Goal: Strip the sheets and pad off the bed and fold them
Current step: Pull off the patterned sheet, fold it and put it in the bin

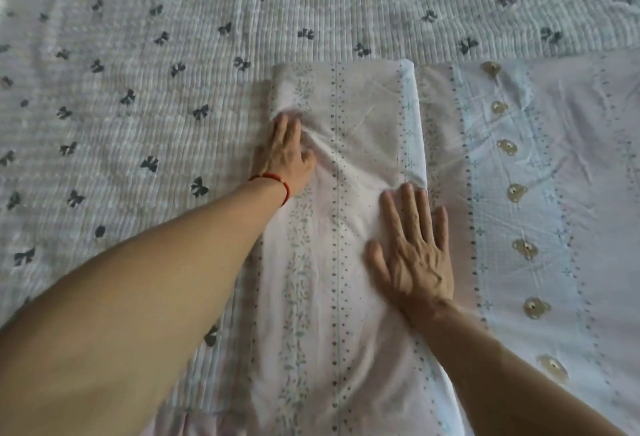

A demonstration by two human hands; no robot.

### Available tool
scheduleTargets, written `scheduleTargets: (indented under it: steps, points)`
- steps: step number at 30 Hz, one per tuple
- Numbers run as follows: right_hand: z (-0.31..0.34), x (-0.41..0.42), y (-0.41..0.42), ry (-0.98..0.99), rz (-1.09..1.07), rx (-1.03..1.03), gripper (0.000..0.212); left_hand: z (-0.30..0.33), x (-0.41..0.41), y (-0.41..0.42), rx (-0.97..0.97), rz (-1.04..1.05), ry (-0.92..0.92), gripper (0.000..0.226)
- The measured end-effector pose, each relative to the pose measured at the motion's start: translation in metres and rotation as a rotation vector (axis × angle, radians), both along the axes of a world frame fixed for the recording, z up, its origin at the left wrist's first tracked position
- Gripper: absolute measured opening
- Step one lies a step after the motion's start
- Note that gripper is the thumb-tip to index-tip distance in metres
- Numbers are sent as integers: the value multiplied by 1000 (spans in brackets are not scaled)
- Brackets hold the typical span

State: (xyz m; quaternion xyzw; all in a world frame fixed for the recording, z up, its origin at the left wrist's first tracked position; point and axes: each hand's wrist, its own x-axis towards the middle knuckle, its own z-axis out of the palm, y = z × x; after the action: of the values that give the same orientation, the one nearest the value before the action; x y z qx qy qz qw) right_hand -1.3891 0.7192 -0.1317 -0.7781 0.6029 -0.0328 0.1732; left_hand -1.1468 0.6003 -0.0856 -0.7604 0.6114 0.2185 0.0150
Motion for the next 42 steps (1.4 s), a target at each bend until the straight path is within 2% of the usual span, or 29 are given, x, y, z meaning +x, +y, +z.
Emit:
scheduleTargets:
  steps: [3,5,7,10,13,17,19,22,25,28,32,34,36,38,39,42]
  points:
    - [-11,-1,-1,-13,-25,-42,83,2,-12,36,-264,134,164,66]
    - [-15,1,-3,-30,-38,-63,82,5,-14,72,-330,276,234,72]
    - [-18,2,-2,-42,-50,-82,82,11,-15,106,-238,436,294,71]
    - [-21,2,-2,-76,-53,-130,83,17,2,130,-54,556,362,31]
    - [-23,0,-2,-94,-48,-153,84,18,17,127,69,552,537,49]
    - [-22,-4,-5,-148,-22,-86,86,38,-2,125,25,473,532,79]
    - [-19,-11,-4,-177,30,-27,87,58,-23,123,-50,425,523,72]
    - [-3,-34,-10,-258,152,118,85,101,-64,116,-147,358,498,40]
    - [19,-50,-21,-468,186,403,75,123,-97,110,-121,234,455,46]
    - [65,-104,-17,-791,-17,608,67,156,-160,100,-93,187,358,58]
    - [111,-190,-4,-1120,-347,738,75,189,-260,81,-121,144,362,56]
    - [126,-227,-4,-1189,-434,743,63,191,-308,74,-93,106,390,48]
    - [126,-268,-4,-1191,-512,723,49,174,-352,69,-6,66,497,39]
    - [115,-290,-2,-1049,-557,671,46,145,-368,75,90,33,532,33]
    - [106,-304,-3,-910,-546,623,47,127,-375,80,121,4,464,35]
    - [83,-309,6,-494,-431,545,56,77,-351,109,134,-58,67,48]
